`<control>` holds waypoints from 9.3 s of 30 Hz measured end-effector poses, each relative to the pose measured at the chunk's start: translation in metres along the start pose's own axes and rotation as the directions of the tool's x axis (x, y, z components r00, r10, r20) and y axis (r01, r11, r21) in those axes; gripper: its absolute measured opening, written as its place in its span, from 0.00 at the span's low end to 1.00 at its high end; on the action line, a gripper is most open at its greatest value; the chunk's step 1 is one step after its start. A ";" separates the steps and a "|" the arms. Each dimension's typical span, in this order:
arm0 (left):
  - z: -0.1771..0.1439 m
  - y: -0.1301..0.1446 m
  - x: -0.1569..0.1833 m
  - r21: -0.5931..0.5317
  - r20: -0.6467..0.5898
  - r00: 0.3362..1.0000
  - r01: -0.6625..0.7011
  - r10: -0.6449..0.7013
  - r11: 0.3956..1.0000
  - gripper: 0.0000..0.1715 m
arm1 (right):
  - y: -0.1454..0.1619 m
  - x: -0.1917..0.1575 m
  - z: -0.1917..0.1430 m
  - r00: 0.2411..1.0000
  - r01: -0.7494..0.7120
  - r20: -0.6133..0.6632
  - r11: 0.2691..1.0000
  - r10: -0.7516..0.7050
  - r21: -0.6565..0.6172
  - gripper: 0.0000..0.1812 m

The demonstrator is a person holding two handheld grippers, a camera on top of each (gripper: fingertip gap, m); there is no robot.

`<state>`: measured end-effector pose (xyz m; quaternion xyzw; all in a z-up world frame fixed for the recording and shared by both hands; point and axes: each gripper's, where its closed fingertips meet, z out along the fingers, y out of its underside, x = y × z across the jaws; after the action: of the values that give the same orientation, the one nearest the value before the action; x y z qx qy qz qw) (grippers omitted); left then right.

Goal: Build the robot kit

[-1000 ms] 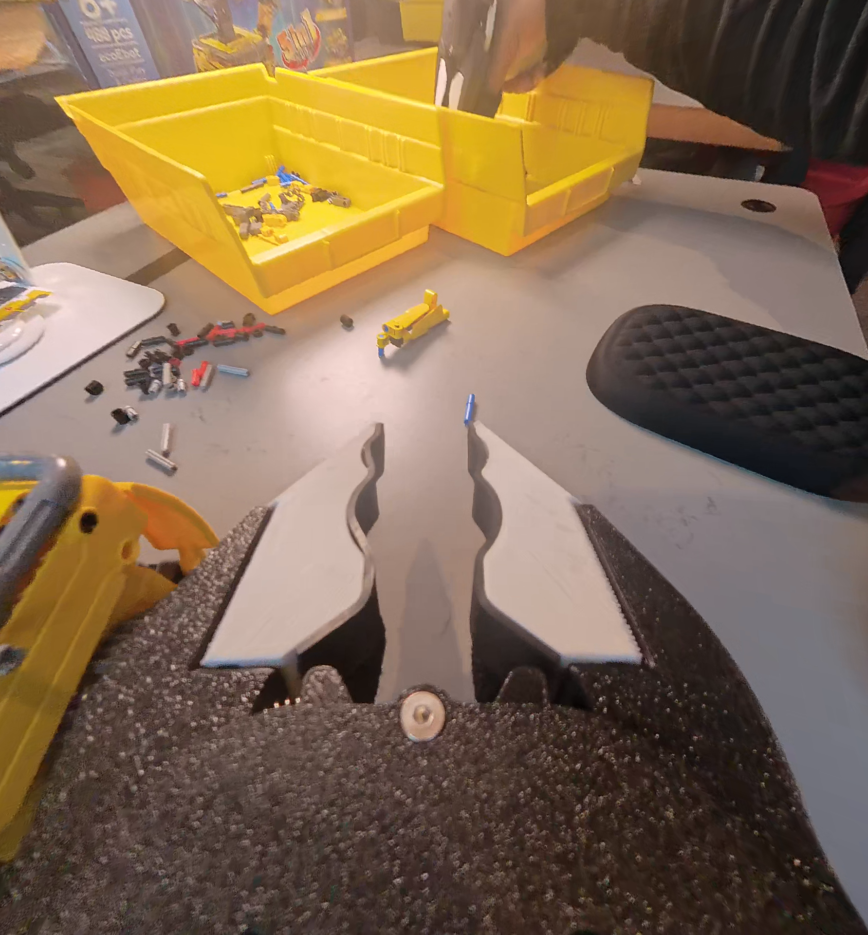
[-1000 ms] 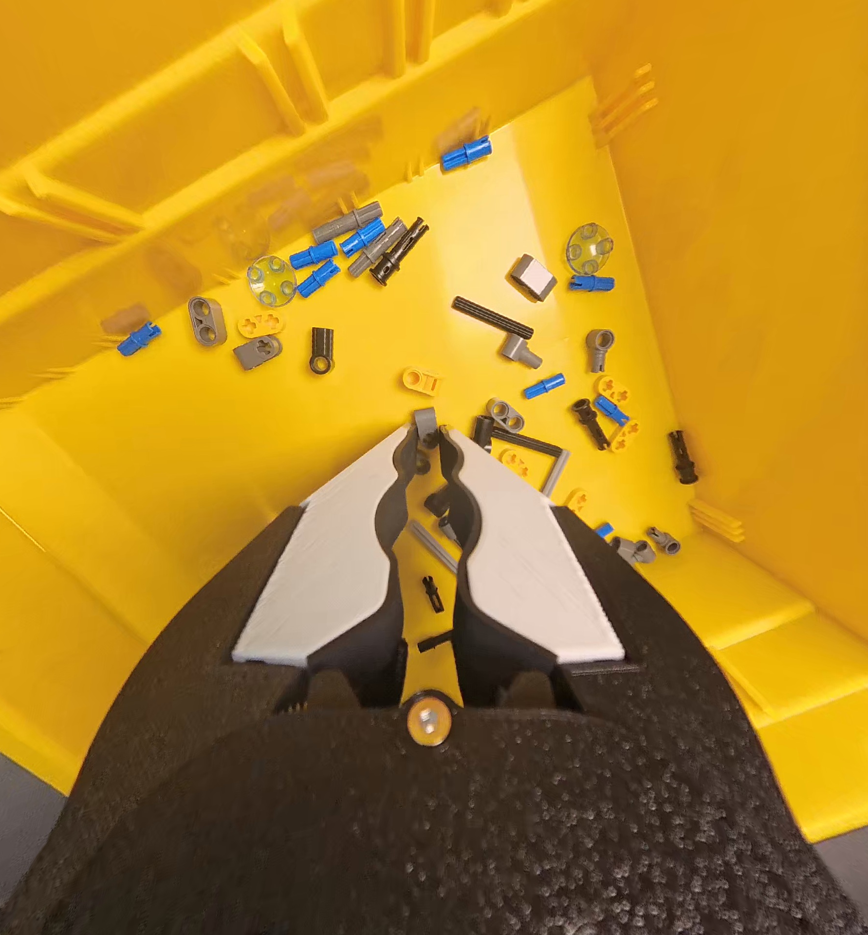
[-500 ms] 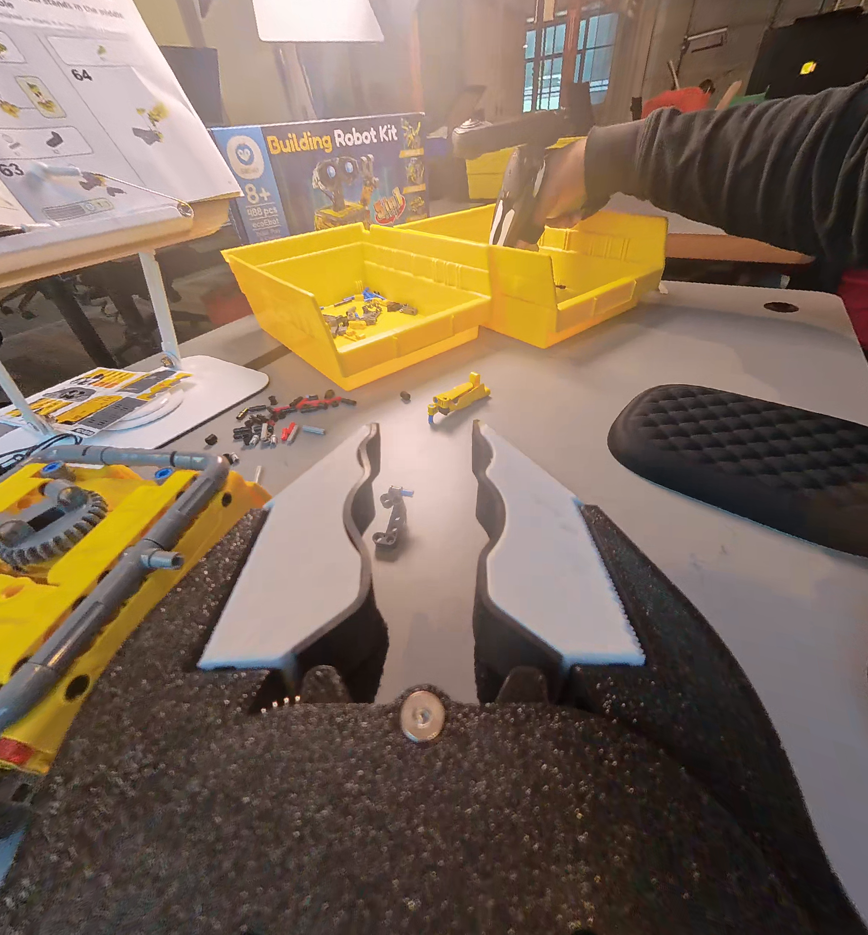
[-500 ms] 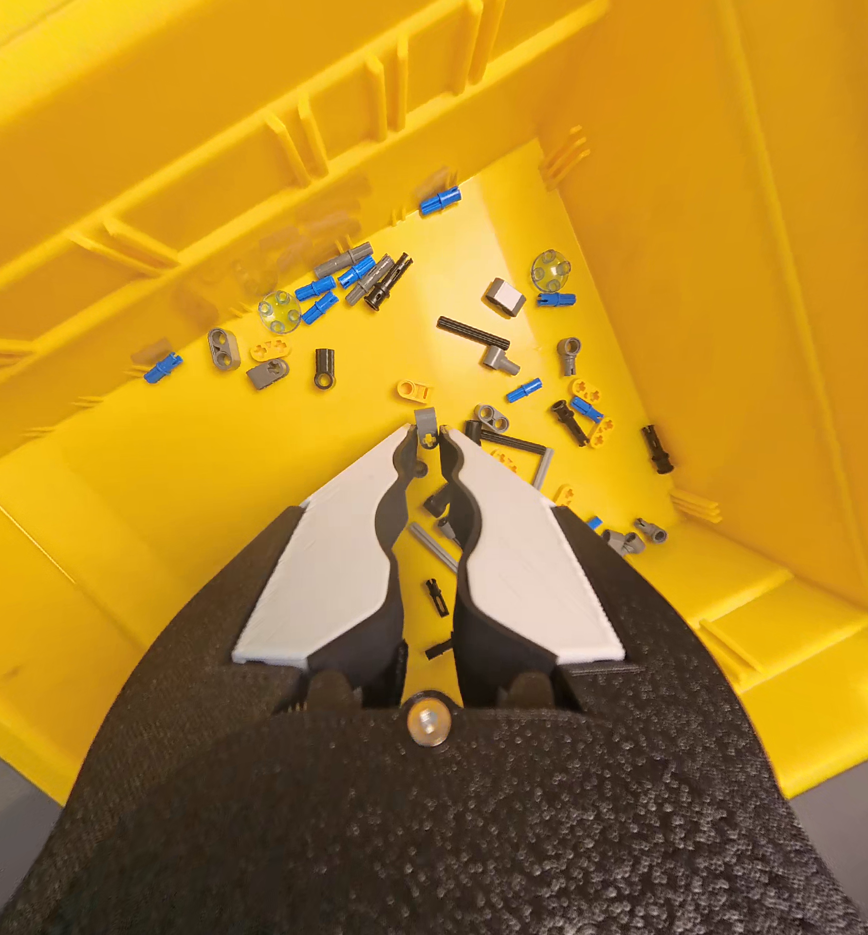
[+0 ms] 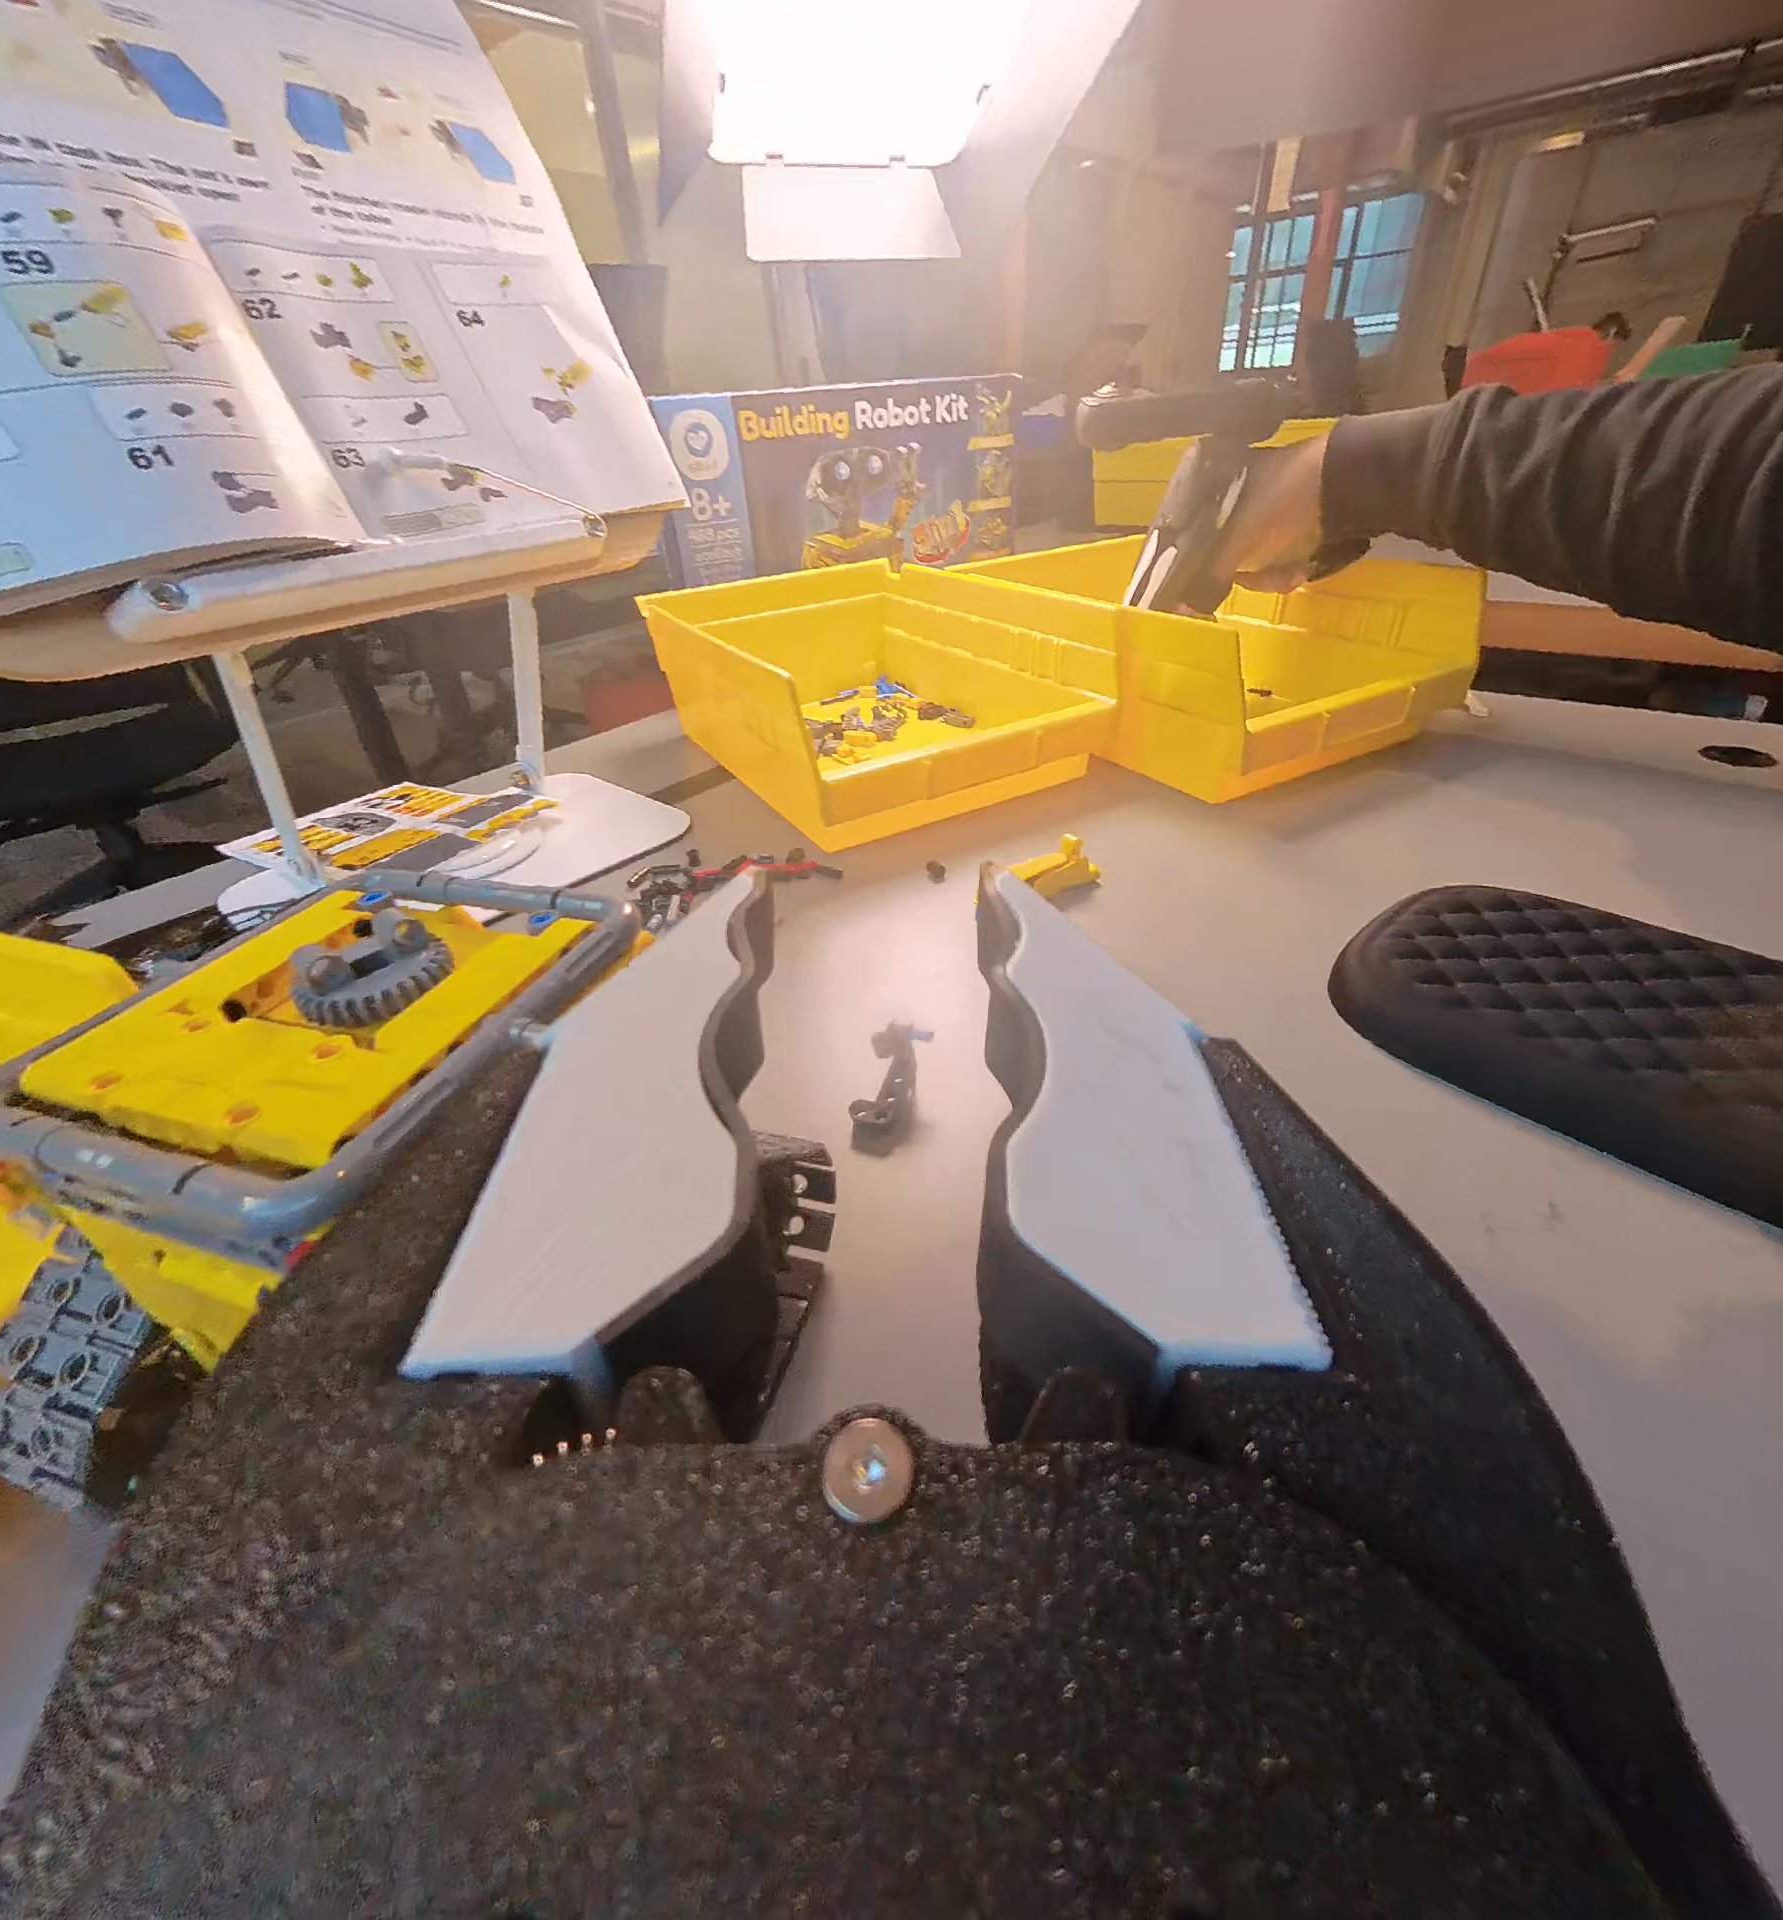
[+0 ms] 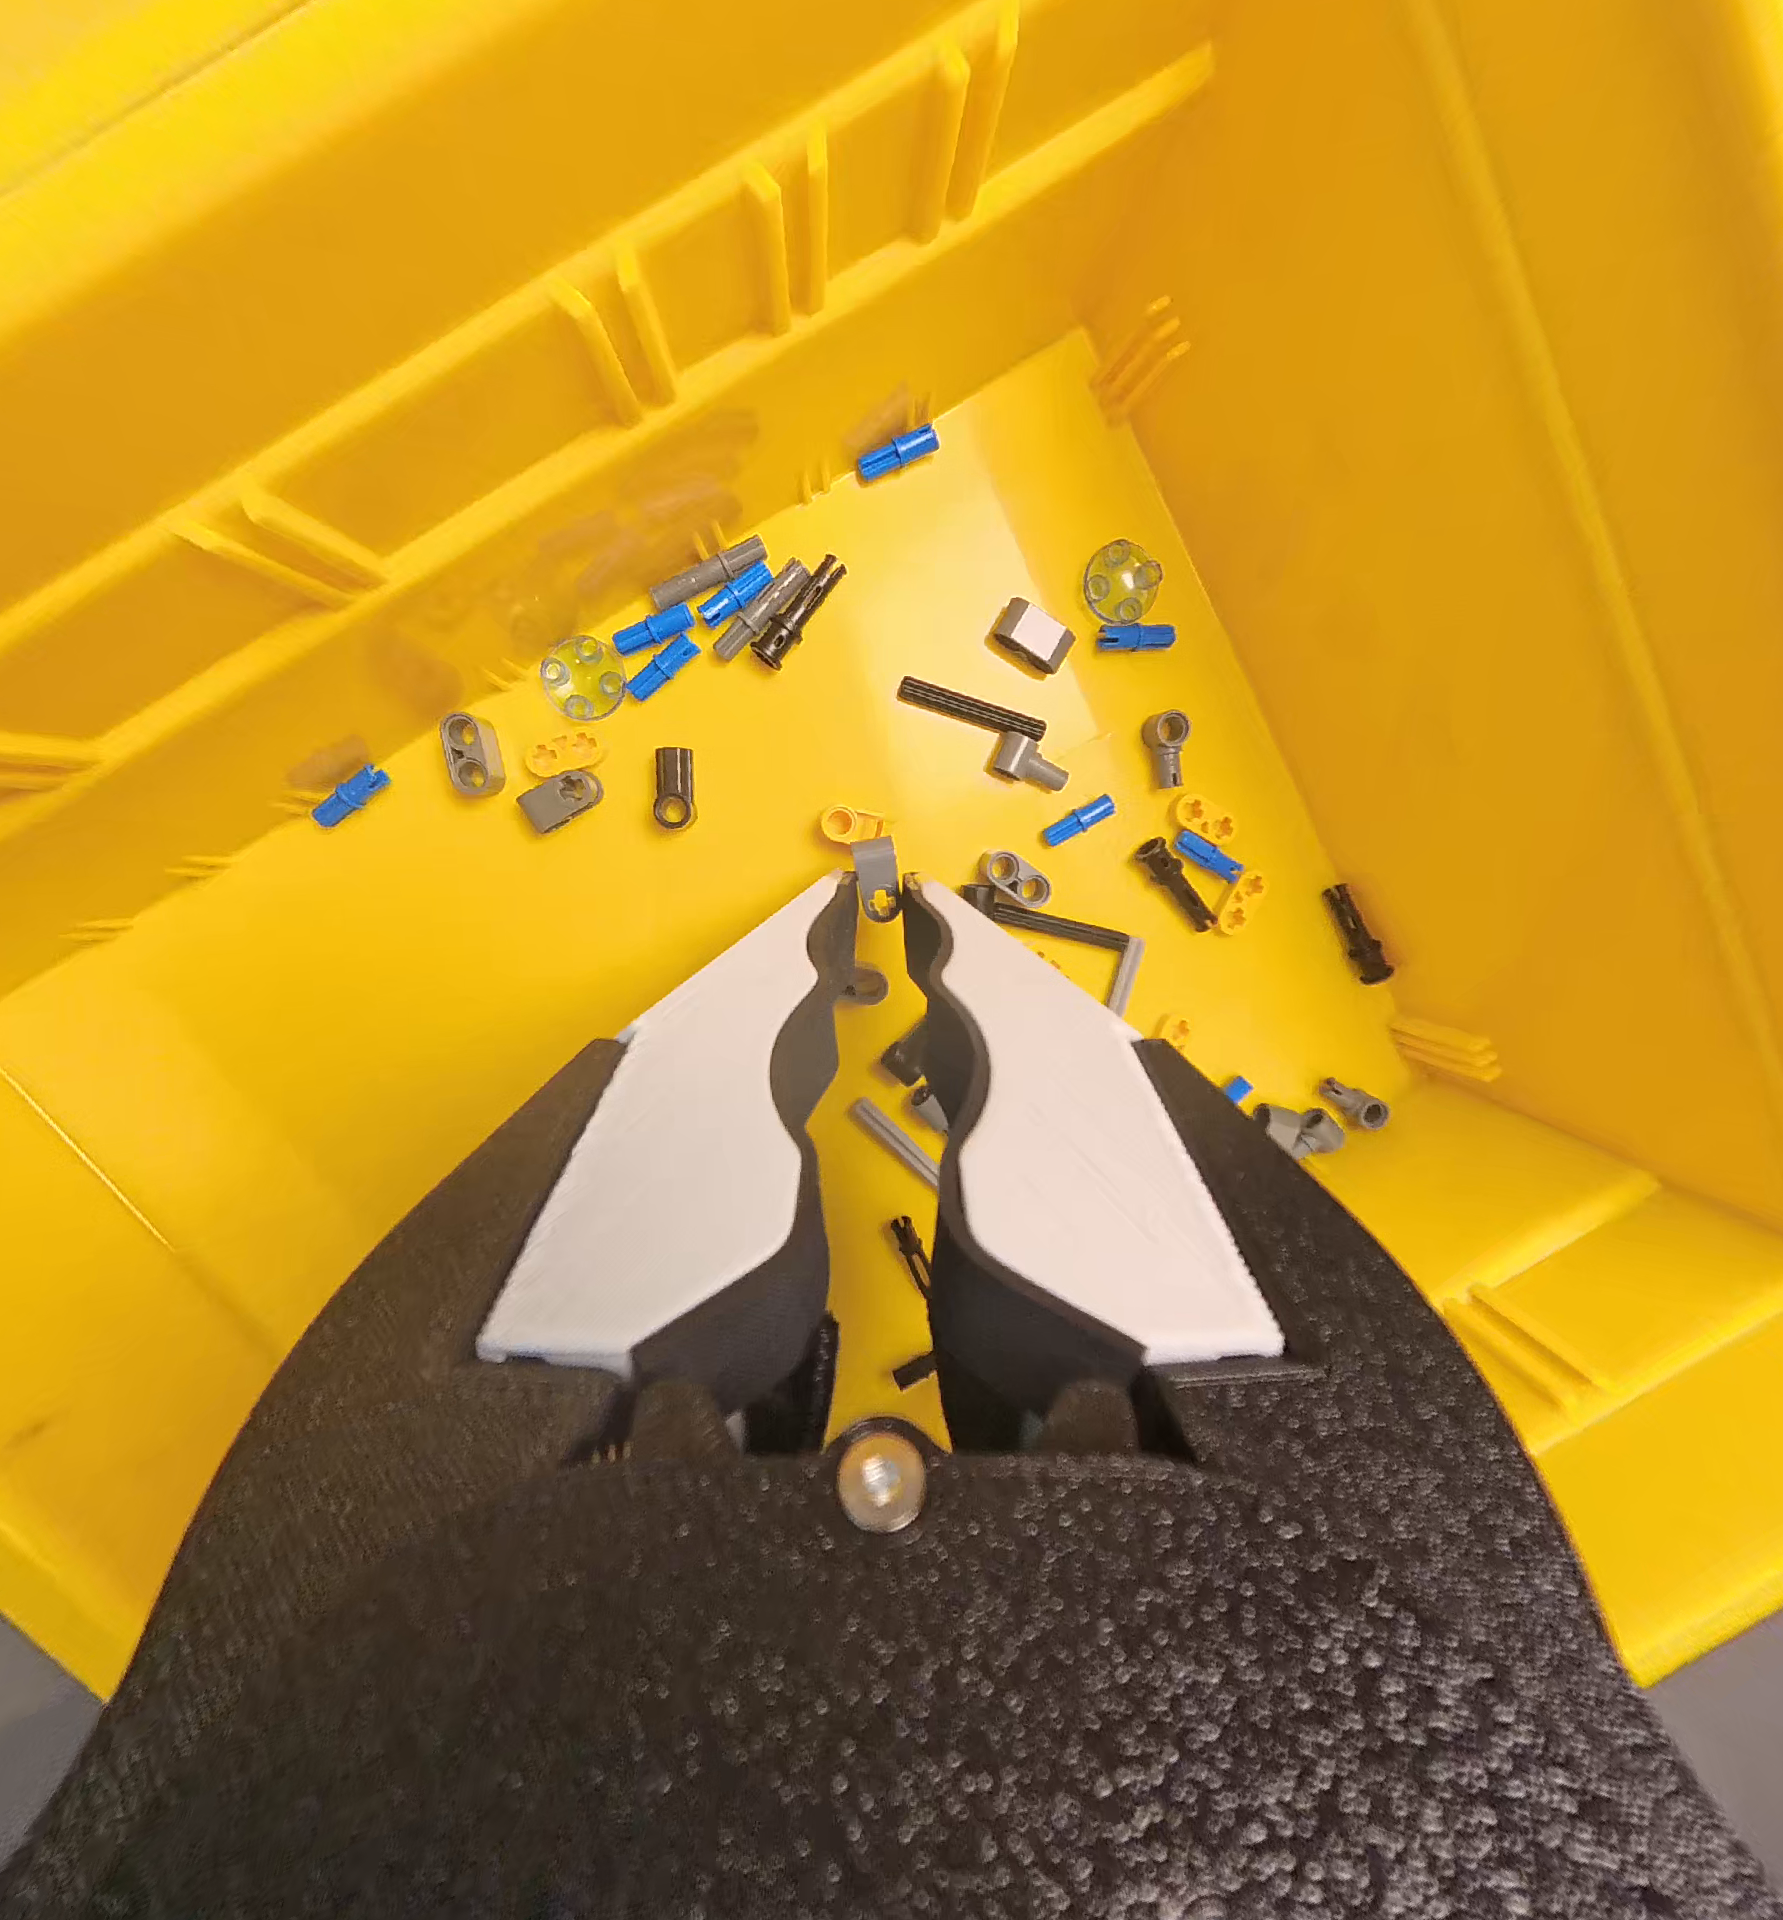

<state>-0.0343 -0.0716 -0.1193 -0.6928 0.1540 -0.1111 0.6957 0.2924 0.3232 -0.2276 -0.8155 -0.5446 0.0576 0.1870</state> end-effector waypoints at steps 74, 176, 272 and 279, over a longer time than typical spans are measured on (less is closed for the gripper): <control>0.012 0.023 0.001 -0.123 -0.012 1.000 -0.005 0.003 0.992 0.23 | -0.007 -0.010 -0.013 0.863 0.491 0.171 0.869 -0.476 -0.058 0.09; -0.004 0.002 -0.001 0.004 -0.002 1.000 0.017 -0.017 1.000 0.23 | -0.222 -0.031 0.062 0.754 0.642 -0.127 0.764 -0.645 -0.064 0.11; -0.001 0.007 -0.003 -0.022 -0.026 0.998 0.056 -0.056 0.998 0.22 | -0.194 0.002 0.044 0.732 0.671 -0.004 0.721 -0.681 -0.173 0.11; -0.002 0.006 -0.004 -0.018 -0.019 0.998 0.051 -0.052 0.999 0.23 | -0.188 0.042 0.026 0.755 0.590 -0.155 0.763 -0.637 -0.262 0.11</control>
<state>-0.0389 -0.0718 -0.1250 -0.7014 0.1440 -0.1345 0.6849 0.1385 0.4316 -0.1777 -0.6056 -0.7595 -0.1583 0.1769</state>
